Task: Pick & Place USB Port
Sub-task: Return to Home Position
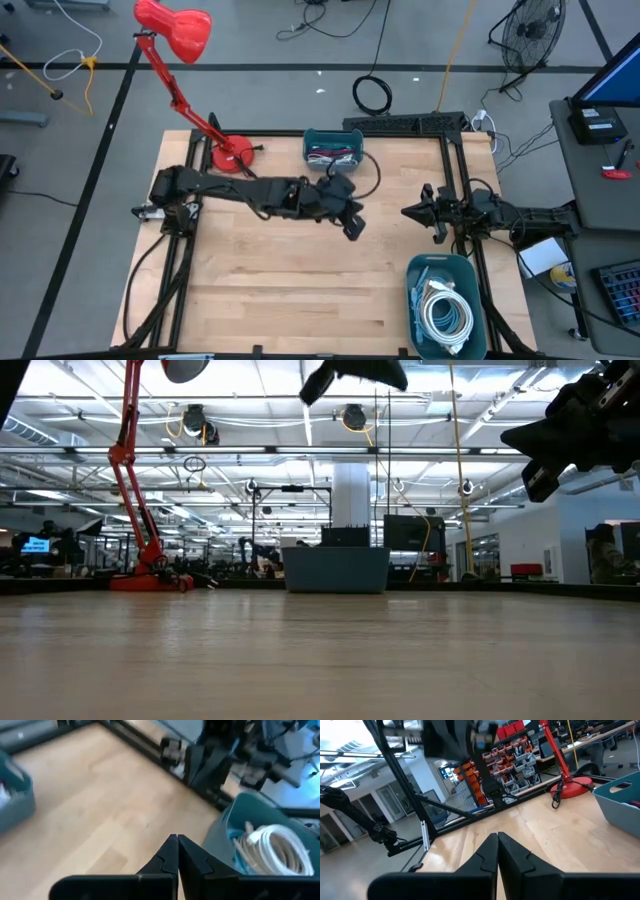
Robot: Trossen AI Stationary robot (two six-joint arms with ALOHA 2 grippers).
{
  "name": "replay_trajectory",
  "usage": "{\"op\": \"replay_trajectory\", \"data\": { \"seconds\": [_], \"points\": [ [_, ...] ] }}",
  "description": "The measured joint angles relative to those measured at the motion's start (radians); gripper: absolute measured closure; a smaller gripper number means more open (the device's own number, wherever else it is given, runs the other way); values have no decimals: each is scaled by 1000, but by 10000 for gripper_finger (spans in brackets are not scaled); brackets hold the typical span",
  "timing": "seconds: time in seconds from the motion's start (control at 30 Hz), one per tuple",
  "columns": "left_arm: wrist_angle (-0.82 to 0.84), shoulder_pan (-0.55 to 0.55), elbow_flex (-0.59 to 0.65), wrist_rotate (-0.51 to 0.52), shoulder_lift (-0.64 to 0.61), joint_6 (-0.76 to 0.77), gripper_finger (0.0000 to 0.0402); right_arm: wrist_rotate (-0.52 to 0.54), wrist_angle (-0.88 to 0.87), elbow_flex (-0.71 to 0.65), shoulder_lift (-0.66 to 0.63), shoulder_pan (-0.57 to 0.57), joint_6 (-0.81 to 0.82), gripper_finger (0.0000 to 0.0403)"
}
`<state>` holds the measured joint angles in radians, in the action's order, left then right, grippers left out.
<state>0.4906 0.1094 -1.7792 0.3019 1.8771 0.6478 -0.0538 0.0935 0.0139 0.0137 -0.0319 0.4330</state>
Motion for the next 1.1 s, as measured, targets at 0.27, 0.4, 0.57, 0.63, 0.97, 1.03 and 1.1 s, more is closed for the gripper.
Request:
{"op": "replay_trajectory", "data": {
  "seconds": [0.27, 0.4, 0.57, 0.63, 0.97, 1.03, 1.1],
  "points": [
    [-101, 38, 188, -22, -24, 31, 400, 0, 0, 0, 0, 0, 0, 403],
    [-143, 41, 262, -47, -72, -12, 400, 0, 0, 0, 0, 0, 0, 403],
    [-178, 42, 389, -56, -218, -73, 401, 1, 2, 0, 3, 0, 0, 403],
    [-205, 43, 471, -51, -306, -91, 401, 1, 6, 0, 7, 0, 0, 403],
    [-471, 56, 996, -95, -720, -127, 401, 1, -1, 0, 36, 0, 0, 403],
    [-529, 56, 1081, -105, -789, -131, 401, 0, 0, 0, 36, 0, 0, 403],
    [-547, 56, 1157, -116, -864, -147, 401, 0, 0, 0, 36, 0, 0, 403]
  ]
}}
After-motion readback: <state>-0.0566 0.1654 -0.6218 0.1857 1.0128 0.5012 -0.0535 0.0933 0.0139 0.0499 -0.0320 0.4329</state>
